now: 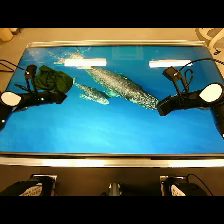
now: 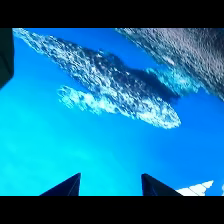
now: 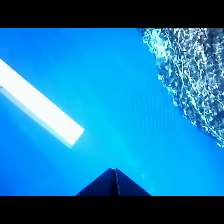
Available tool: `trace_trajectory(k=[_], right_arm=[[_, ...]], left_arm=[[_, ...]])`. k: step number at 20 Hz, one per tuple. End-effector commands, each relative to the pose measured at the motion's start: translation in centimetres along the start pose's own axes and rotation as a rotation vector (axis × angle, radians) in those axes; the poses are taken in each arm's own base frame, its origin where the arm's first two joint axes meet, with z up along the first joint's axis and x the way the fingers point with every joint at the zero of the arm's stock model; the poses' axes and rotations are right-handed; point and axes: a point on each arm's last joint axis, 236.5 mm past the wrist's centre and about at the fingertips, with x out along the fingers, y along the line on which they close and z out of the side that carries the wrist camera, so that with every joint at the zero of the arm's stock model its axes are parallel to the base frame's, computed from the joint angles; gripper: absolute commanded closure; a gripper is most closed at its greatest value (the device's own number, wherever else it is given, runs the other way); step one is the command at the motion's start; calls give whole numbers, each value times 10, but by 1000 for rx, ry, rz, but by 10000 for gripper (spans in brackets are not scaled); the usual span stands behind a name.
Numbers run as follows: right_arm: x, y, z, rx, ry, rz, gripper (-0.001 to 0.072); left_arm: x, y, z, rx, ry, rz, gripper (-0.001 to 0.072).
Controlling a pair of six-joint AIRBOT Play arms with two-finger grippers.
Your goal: Fold the shirts.
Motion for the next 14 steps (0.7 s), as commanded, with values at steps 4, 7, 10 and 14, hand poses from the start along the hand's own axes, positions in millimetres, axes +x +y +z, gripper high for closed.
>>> trace_trajectory(k=[4,7,10,14], right_arm=[[0,3,12,82,-51,15,396],[0,4,13,84,-55,21,109],[0,4,13,84,-54,21,108],[0,4,13,84,-54,21,106]], left_arm=[[38,111,48,-222,186,313,163],[70,140,40,-347,249,373,75],[108,143,19,-423,289,323,77],[136,151,6,-465,293,300,83]])
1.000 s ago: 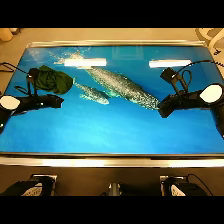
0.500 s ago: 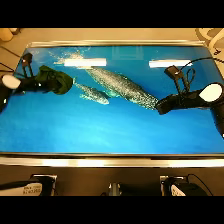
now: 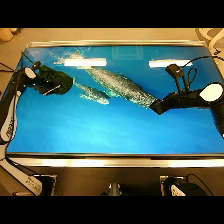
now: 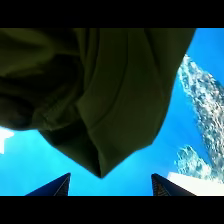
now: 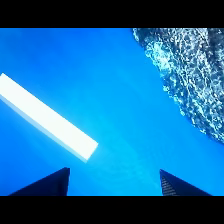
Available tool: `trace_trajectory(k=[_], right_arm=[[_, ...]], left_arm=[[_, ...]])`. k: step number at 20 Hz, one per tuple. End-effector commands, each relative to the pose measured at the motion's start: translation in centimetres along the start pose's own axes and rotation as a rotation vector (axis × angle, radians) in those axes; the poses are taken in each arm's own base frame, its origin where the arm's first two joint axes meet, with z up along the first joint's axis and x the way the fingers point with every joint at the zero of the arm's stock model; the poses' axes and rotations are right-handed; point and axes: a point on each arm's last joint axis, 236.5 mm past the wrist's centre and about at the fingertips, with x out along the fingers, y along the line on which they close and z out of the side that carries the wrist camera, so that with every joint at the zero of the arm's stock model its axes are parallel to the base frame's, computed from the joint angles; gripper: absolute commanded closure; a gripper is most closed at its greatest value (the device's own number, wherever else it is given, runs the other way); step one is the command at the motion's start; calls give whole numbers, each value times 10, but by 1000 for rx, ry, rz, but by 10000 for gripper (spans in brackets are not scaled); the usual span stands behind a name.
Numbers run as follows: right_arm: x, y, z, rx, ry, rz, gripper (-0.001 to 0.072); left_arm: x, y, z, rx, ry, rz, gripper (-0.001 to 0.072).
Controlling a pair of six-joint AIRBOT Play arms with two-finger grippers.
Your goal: Fold the shirts.
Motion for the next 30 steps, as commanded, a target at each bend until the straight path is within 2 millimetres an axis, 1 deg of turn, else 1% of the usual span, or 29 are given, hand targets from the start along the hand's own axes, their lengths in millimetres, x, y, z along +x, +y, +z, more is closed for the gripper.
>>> trace_trajectory(k=[1,2,3,4,5,6,7,8,9,10,11,12,13,14,15,16,17,18,19,20,21,22,23,24,26,27,28,29,30], right_arm=[[0,0,0,2,-1,1,106],[0,0,0,2,0,2,107],[0,0,0,3,-1,1,107],[0,0,1,2,-3,-1,107],[0,-1,2,2,-9,-5,108],[0,-3,4,1,-18,-12,108],[-1,-5,8,-13,-30,-21,109],[-4,-8,13,-46,-46,-36,112],[-9,-12,20,-77,-63,-62,113],[-18,-21,30,-107,-82,-112,114],[-30,-30,40,-134,-100,-164,116],[-47,-43,50,-145,-111,-235,117],[-65,-53,61,-133,-126,-301,117],[-87,-61,72,-121,-146,-363,116],[-108,-63,83,-119,-168,-402,115],[-130,-61,91,-127,-188,-432,115],[-149,-57,97,-139,-203,-452,115],[-168,-51,98,-150,-213,-469,115],[-181,-43,97,-157,-215,-473,115],[-189,-36,91,-158,-207,-467,115],[-191,-29,80,-154,-173,-452,116],[-188,-23,63,-143,-108,-422,116],[-181,-17,43,-125,-23,-382,116],[-172,-14,25,-109,52,-345,115],[-144,-15,-2,-81,154,-291,115],[-126,-19,-15,-66,192,-272,115],[-105,-21,-28,-50,223,-247,114],[-86,-21,-41,-33,248,-218,111],[-65,-16,-54,-10,269,-167,109]], left_arm=[[30,7,2,-53,7,-4,90],[31,6,8,-54,-19,-9,103],[31,4,17,-52,-58,-19,236],[30,0,24,-55,-88,-32,587],[28,-7,29,-65,-107,-62,687],[25,-17,31,-72,-112,-104,690],[13,-32,36,-27,-130,-155,690],[-6,-52,44,59,-177,-204,691],[-41,-80,52,194,-252,-259,691],[-81,-111,53,342,-325,-304,691],[-133,-145,47,478,-403,-349,691],[-184,-175,35,556,-468,-389,691],[-238,-207,15,619,-536,-440,691],[-284,-235,-9,676,-591,-492,690],[-325,-262,-40,721,-629,-559,690],[-354,-285,-72,777,-644,-617,690],[-363,-299,-100,828,-629,-640,690],[-354,-308,-127,859,-567,-628,690],[-331,-310,-149,876,-488,-592,690],[-301,-311,-169,895,-410,-549,689],[-264,-308,-188,919,-334,-501,689],[-227,-301,-208,918,-249,-456,689],[-192,-290,-226,898,-160,-419,689],[-153,-275,-247,855,-61,-376,689],[-93,-243,-283,772,98,-296,689],[-77,-238,-297,722,155,-296,687],[-70,-240,-306,688,196,-316,682],[-70,-245,-307,664,208,-336,637],[-74,-248,-302,652,201,-349,584]])
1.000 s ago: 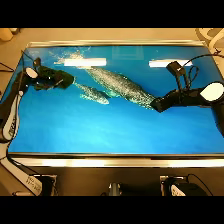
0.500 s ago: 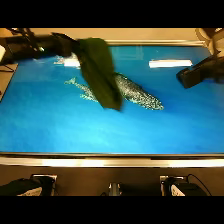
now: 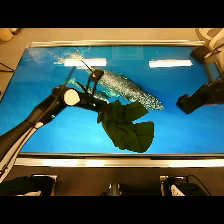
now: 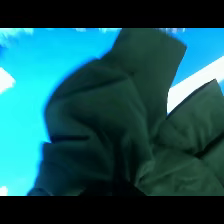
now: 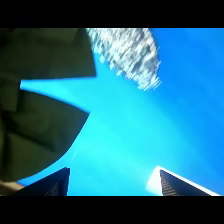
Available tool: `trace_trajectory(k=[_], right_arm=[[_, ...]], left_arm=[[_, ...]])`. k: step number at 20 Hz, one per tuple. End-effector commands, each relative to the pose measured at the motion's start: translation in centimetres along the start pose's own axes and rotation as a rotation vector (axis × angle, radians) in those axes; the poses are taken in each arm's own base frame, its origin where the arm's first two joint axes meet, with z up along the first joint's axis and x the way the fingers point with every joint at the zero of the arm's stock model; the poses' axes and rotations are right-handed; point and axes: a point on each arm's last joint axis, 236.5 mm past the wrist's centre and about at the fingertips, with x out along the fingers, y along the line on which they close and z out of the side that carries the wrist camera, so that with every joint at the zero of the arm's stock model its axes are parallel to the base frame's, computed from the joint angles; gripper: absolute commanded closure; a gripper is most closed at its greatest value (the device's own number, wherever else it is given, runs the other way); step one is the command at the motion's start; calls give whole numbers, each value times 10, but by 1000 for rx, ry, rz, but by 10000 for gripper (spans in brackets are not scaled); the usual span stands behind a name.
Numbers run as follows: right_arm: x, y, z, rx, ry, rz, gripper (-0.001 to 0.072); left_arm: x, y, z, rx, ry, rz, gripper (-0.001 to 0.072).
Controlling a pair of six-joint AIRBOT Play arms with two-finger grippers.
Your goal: Fold the shirts.
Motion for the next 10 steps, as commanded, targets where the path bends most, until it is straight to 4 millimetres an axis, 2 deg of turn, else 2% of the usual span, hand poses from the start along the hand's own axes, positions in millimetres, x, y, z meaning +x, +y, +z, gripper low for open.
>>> trace_trajectory(k=[1,4,5,6,8,10], right_arm=[[61,33,-37,38,112,152,109],[112,56,-68,50,210,265,104],[125,63,-77,62,243,303,83],[133,74,-81,58,261,357,83],[143,86,-81,47,275,434,68],[156,73,-89,27,306,385,64]], left_arm=[[15,0,-15,-86,58,-32,566],[-7,24,-23,-58,123,-14,565],[-12,35,-30,-77,162,-7,430],[-16,44,-36,-70,192,-3,253],[-22,59,-40,-72,214,4,264],[-23,71,-32,-96,182,16,266]])
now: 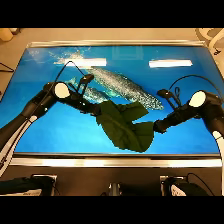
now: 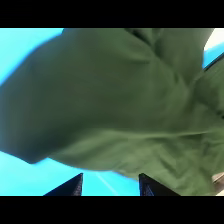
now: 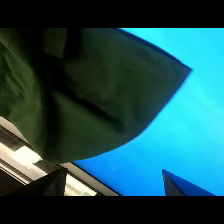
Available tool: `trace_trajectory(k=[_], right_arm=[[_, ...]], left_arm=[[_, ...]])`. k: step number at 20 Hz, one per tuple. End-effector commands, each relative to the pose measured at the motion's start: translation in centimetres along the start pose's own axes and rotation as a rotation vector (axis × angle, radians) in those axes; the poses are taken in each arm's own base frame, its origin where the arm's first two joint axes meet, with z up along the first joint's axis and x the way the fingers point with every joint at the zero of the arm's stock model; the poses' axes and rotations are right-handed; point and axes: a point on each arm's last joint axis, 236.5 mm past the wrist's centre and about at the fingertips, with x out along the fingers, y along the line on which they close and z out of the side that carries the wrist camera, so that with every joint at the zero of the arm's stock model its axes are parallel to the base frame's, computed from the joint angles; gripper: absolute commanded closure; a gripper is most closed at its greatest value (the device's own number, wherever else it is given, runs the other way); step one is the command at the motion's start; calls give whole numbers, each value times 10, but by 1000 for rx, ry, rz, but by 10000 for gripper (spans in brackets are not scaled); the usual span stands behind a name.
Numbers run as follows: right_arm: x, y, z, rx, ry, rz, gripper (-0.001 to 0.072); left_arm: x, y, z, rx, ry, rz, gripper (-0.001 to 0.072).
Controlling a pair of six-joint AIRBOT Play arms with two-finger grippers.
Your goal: Fold the shirts.
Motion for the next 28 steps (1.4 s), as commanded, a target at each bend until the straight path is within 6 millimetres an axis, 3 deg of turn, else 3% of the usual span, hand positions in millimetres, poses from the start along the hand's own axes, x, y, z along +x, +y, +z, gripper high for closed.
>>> trace_trajectory(k=[1,2,5,7,8,12,17,19,20,23,28], right_arm=[[27,-17,-10,-12,70,-10,64],[33,-22,-15,-5,104,-17,64],[56,-6,-17,30,149,112,64],[65,2,-16,37,159,171,65],[68,-1,-18,39,170,166,66],[72,-8,-21,66,188,142,68],[76,-20,-7,99,127,90,68],[81,-13,-10,113,148,129,69],[85,-8,-13,121,165,158,69],[96,-1,-19,134,188,208,90],[102,0,-3,175,127,221,180]], left_arm=[[-3,21,3,-20,-1,10,272],[0,23,4,-24,-5,12,325],[20,27,-3,-35,46,14,322],[27,37,-5,-48,61,25,258],[25,45,-3,-60,57,36,154],[12,77,6,-140,17,51,142],[45,64,3,-175,57,-25,145],[53,64,10,-169,30,-19,170],[54,64,16,-167,8,-16,209],[54,66,24,-165,-26,-10,659],[51,64,23,-133,-25,-12,687]])
